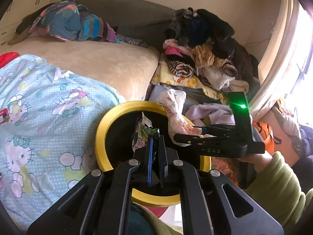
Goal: Collect trash
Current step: 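Open both tools to drop the bag and wrapper into the bin, then move both tools back over the remaining trash on the bedsheet, then close the left tool on the blue cloth while the right tool grasps the white foam net, then carry the blue cloth and white foam net over the yellow-rimmed bin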
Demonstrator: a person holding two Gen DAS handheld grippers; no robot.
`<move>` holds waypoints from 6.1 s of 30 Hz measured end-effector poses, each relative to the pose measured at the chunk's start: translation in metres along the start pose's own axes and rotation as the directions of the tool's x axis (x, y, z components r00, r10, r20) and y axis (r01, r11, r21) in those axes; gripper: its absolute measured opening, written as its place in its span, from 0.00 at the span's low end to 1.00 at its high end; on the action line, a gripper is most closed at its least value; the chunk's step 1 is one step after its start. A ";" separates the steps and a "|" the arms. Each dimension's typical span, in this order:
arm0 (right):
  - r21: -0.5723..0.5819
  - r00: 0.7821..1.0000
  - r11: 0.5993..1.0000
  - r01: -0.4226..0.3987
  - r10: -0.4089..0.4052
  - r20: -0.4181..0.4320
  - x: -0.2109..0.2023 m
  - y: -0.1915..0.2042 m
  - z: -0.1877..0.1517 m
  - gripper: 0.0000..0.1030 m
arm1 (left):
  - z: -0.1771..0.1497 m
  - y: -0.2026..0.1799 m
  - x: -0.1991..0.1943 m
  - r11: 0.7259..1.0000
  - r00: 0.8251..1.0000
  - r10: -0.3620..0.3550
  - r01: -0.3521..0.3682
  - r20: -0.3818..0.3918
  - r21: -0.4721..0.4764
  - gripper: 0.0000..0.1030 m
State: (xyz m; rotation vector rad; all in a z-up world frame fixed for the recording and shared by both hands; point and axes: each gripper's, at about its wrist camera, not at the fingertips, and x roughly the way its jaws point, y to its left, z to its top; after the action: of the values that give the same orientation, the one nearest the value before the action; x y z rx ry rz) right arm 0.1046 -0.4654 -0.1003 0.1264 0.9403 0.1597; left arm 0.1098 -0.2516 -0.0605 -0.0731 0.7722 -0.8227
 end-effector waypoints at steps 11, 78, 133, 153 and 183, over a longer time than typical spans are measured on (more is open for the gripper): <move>0.046 0.998 0.998 0.037 -0.039 0.043 -0.013 -0.012 0.004 0.73 | 0.001 0.003 0.000 0.996 0.996 0.086 -0.085 0.021 -0.026 0.88; -0.257 0.934 0.942 -0.216 0.276 0.225 0.007 0.297 0.055 0.90 | -0.030 0.210 -0.251 0.681 0.667 0.706 -0.549 0.238 -0.484 0.94; -0.266 0.920 0.889 -0.373 0.391 0.019 0.108 0.343 0.073 0.23 | -0.072 0.324 -0.207 0.654 0.831 0.543 -0.329 0.120 -0.682 0.04; -0.245 0.913 0.900 -0.359 0.394 0.107 0.058 0.307 0.061 0.23 | -0.031 0.235 -0.265 0.785 0.781 0.532 -0.310 0.327 -0.536 0.04; -0.217 0.918 0.927 -0.307 0.348 0.188 0.000 0.263 0.048 0.23 | -0.008 0.171 -0.256 0.878 0.836 0.409 -0.251 0.366 -0.408 0.04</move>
State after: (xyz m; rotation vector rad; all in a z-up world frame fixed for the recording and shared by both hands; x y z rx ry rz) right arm 0.1222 -0.2095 -0.0262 0.1282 0.6692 0.5338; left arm 0.1031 0.0441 0.0257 -0.4164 0.4639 -0.3014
